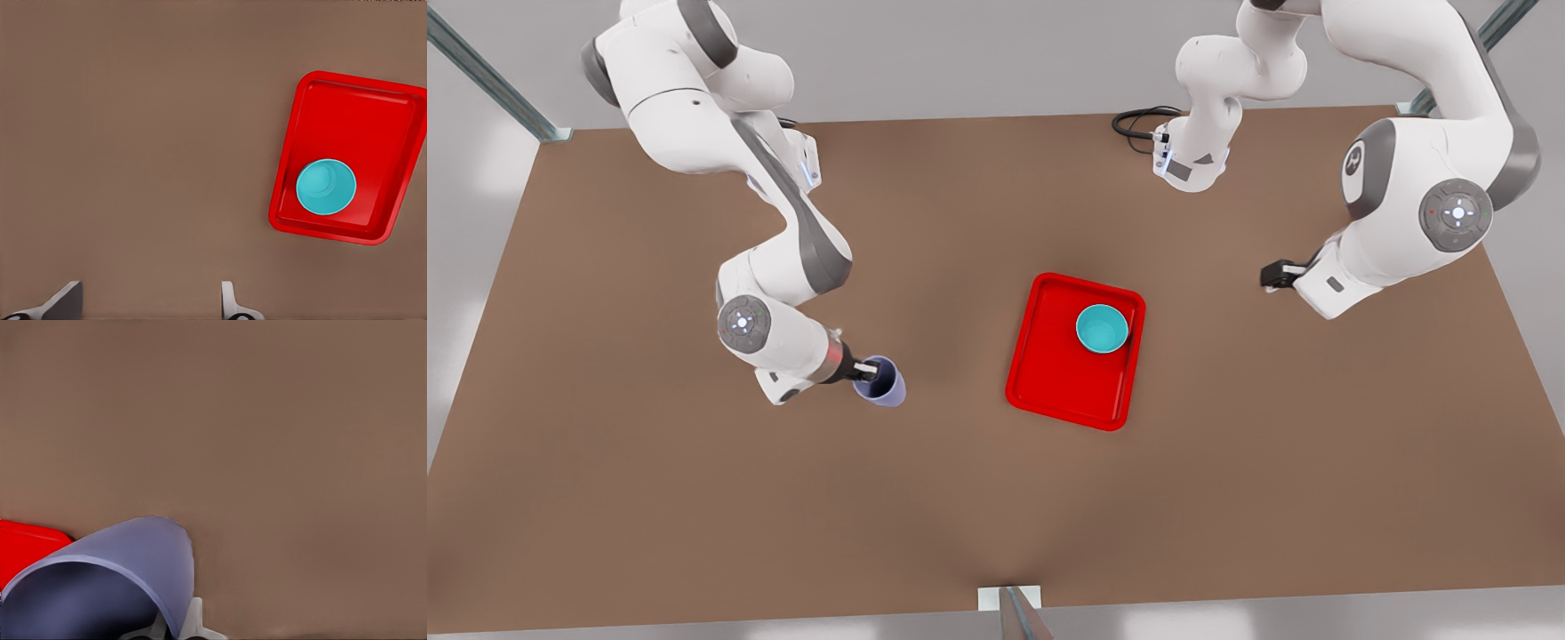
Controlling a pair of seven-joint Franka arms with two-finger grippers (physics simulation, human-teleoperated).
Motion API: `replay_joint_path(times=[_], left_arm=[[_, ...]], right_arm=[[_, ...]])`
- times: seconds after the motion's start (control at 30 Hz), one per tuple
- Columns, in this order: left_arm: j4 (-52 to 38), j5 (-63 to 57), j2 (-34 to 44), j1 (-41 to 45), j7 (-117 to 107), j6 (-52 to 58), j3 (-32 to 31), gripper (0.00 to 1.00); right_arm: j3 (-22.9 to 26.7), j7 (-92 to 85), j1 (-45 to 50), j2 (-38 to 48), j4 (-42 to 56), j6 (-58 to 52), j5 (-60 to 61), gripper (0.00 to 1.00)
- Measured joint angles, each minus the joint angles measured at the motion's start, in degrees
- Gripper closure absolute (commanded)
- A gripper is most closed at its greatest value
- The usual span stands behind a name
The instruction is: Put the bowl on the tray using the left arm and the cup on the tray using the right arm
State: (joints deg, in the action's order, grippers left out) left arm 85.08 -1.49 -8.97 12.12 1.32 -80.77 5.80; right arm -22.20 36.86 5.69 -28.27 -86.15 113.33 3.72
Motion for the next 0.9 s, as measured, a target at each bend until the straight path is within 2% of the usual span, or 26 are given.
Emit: replay_joint_path(times=[0.07,0.17,0.33,0.5,0.57,0.7,0.83,0.9], left_arm=[[0.0,0.0,0.0,0.1,0.0,0.0,0.0,0.0],[0.0,0.0,0.0,0.1,0.0,0.0,0.0,0.0],[0.0,0.0,-0.1,0.1,0.0,-0.1,0.1,0.0],[0.0,0.0,-0.2,0.0,0.0,-0.1,0.1,0.0],[0.0,0.0,-0.3,0.0,0.0,-0.1,0.1,0.0],[0.1,0.0,-0.5,0.0,0.0,0.0,0.1,0.0],[0.1,0.0,-0.6,0.0,0.0,0.0,0.1,0.0],[0.1,0.0,-0.6,0.0,0.0,0.0,0.1,0.0]], right_arm=[[-1.2,4.5,2.7,-4.7,4.8,4.0,-1.8,0.79],[-3.6,4.6,7.1,-5.6,8.0,6.4,-2.0,0.79],[-0.4,4.5,14.5,-11.5,19.8,6.0,-1.8,0.79],[-0.5,4.5,17.9,-14.8,22.0,7.5,-1.7,0.79],[2.5,4.5,22.5,-17.9,26.3,7.1,-1.8,0.79],[5.5,4.3,26.1,-24.3,30.2,7.5,-1.8,0.79],[5.7,3.3,26.7,-28.0,31.1,7.5,-1.9,0.79],[5.9,3.0,28.9,-31.4,37.7,2.6,-2.2,0.79]])
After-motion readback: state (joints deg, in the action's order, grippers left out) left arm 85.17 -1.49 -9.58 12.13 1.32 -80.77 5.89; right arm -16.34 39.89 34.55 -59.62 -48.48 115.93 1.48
